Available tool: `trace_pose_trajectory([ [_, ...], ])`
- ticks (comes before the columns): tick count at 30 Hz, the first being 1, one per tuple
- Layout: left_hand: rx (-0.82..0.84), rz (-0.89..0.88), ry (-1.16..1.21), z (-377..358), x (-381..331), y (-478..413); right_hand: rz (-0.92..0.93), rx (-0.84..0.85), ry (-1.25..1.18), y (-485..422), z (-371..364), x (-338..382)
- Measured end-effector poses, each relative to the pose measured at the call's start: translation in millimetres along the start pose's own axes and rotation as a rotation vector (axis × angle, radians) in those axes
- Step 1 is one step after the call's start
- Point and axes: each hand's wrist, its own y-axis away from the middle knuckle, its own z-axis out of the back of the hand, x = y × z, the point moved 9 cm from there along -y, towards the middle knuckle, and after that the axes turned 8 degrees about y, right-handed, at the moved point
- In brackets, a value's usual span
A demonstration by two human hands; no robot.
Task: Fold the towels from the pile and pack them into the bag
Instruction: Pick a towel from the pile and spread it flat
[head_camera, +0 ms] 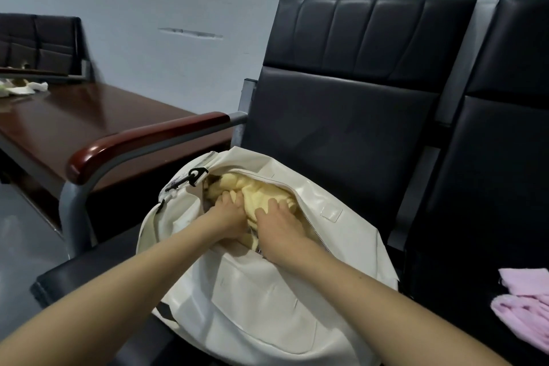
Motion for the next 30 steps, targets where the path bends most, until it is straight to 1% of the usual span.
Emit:
trace_pose_trajectory([
  [2,0.037,0.049,0.06,-2.9,3.5,-6.7,0.086,0.068,-0.041,-4.9,-8.9,4.3],
  [5,0.068,0.077,0.059,2.0,-2.2,-4.8,0.085,0.131,-0.091,-12.4,-20.6,1.5],
  [7,0.087,0.06,-0.028,2.8,-6.1,-8.8,0.074,0.153,-0.064,-18.6,-25.1,-3.6],
  [9,0.057,-0.018,-0.225,7.0,-11.3,-16.6,0.036,0.164,-0.02,-27.5,-26.1,-14.9],
  [11,-0.078,-0.113,-0.42,19.1,-23.7,-20.3,-0.004,0.134,0.043,-37.0,-25.0,-25.1],
  [12,-0.121,-0.156,-0.491,21.7,-32.4,-18.1,-0.019,0.108,0.089,-39.5,-23.8,-27.3],
  [13,-0.178,-0.226,-0.527,22.6,-40.2,-19.3,-0.03,0.056,0.153,-40.6,-20.5,-26.5],
  [15,-0.227,-0.316,-0.486,15.1,-42.1,-25.2,-0.024,-0.11,0.299,-36.6,-7.6,-17.2],
  [16,-0.19,-0.303,-0.432,10.6,-34.6,-27.9,-0.003,-0.186,0.336,-33.1,-2.1,-11.5],
  [17,-0.138,-0.263,-0.384,7.1,-25.1,-30.4,0.027,-0.227,0.339,-30.6,-0.2,-7.1],
  [18,-0.061,-0.181,-0.314,4.1,-13.2,-29.4,0.063,-0.222,0.326,-29.6,-3.6,-5.0],
  [20,0.021,-0.101,-0.238,4.0,-0.7,-28.6,0.098,-0.11,0.271,-32.9,-17.5,-9.2],
  [22,0.051,-0.077,-0.162,5.4,3.3,-42.1,0.067,0.01,0.208,-40.4,-27.5,-16.3],
  [23,0.068,-0.054,-0.164,3.6,6.7,-49.1,0.05,0.023,0.201,-44.7,-27.5,-17.5],
  [26,0.06,-0.007,-0.277,-1.3,0.3,-56.6,0.01,-0.03,0.273,-55.4,-21.4,-15.9],
  [28,0.053,0.043,-0.263,-7.2,-10.1,-48.4,-0.002,-0.026,0.287,-54.9,-22.9,-11.6],
  [30,0.071,0.015,-0.305,-18.4,-19.8,-37.0,0.034,-0.038,0.348,-46.1,-19.9,-2.8],
])
